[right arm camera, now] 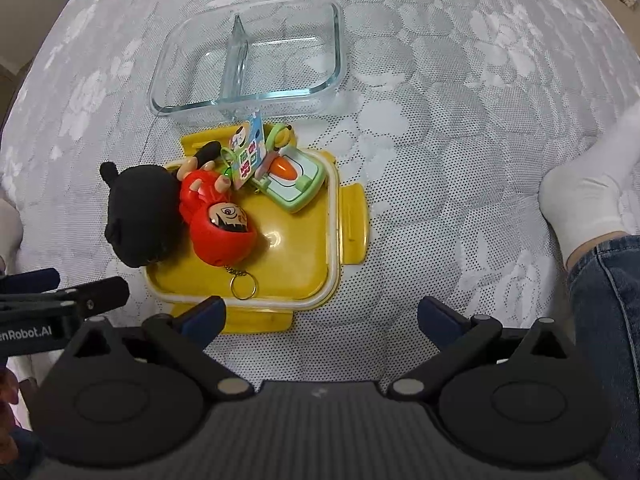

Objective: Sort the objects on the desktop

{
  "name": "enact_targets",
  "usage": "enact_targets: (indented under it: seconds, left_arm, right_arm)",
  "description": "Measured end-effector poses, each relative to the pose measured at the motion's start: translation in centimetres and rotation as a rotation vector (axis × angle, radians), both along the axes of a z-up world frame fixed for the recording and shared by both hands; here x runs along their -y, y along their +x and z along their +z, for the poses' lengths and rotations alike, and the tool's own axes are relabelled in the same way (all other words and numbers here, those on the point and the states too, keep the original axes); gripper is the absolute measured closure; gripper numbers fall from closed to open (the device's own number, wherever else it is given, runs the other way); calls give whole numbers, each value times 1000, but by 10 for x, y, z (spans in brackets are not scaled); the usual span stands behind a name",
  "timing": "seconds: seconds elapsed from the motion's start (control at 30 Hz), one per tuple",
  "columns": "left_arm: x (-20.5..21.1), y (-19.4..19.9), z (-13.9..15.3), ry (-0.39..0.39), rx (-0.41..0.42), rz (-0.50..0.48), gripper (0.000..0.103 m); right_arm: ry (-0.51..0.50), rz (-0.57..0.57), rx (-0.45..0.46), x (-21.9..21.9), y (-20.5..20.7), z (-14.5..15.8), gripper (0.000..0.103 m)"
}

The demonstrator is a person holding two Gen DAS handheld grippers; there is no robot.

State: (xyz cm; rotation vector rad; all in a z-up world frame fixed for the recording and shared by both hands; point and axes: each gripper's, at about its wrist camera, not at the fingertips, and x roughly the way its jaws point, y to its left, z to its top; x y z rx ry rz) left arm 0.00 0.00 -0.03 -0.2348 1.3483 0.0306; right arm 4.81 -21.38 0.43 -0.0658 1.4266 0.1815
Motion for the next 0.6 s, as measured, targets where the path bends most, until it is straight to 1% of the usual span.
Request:
enact_targets:
  seconds: [0.17,0.43,0.6]
  left_arm:
    - [0,0,-3,-3,0,-13,0]
    - [4,-4,-3,-5,2,-31,0]
    - [3,1,-8,1,6,-28,0]
  right_arm:
    - [1,1,-20,-4,0,-4,0]
    - [1,2,-24,-5,-1,-5,0]
    - [0,7,-27,-6,-2,-6,0]
